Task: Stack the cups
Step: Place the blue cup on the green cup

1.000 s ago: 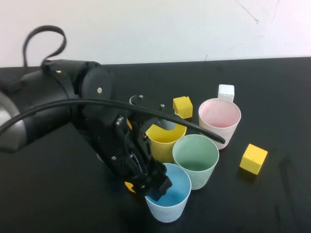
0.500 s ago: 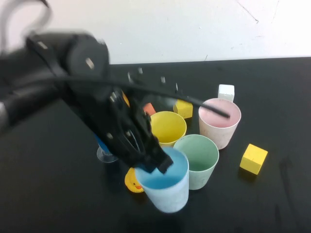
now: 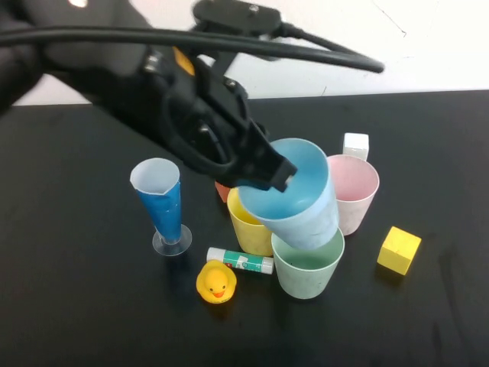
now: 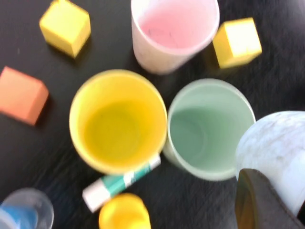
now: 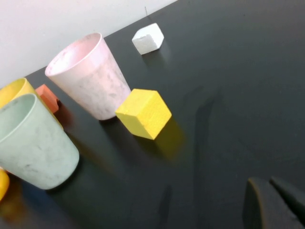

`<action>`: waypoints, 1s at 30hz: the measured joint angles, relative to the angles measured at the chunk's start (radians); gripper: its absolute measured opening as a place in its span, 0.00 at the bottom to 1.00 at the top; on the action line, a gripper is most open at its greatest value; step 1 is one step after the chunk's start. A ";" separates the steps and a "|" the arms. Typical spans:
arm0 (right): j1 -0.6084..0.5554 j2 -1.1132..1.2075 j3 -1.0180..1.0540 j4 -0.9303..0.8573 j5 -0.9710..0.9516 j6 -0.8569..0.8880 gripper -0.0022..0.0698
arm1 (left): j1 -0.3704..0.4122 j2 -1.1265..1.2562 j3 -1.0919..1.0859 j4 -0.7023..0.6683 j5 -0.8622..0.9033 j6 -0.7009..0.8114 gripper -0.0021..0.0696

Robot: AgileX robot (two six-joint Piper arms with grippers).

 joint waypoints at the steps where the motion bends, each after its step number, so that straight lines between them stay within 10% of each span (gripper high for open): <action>1: 0.000 0.000 0.000 0.000 0.000 0.000 0.03 | 0.000 0.016 0.000 -0.002 -0.012 0.000 0.04; 19: 0.000 0.000 0.000 0.002 0.000 -0.017 0.03 | 0.000 0.187 0.000 0.009 -0.086 0.008 0.05; 30: 0.000 0.000 0.000 0.013 0.000 -0.043 0.03 | 0.000 0.182 0.000 0.009 -0.078 0.025 0.39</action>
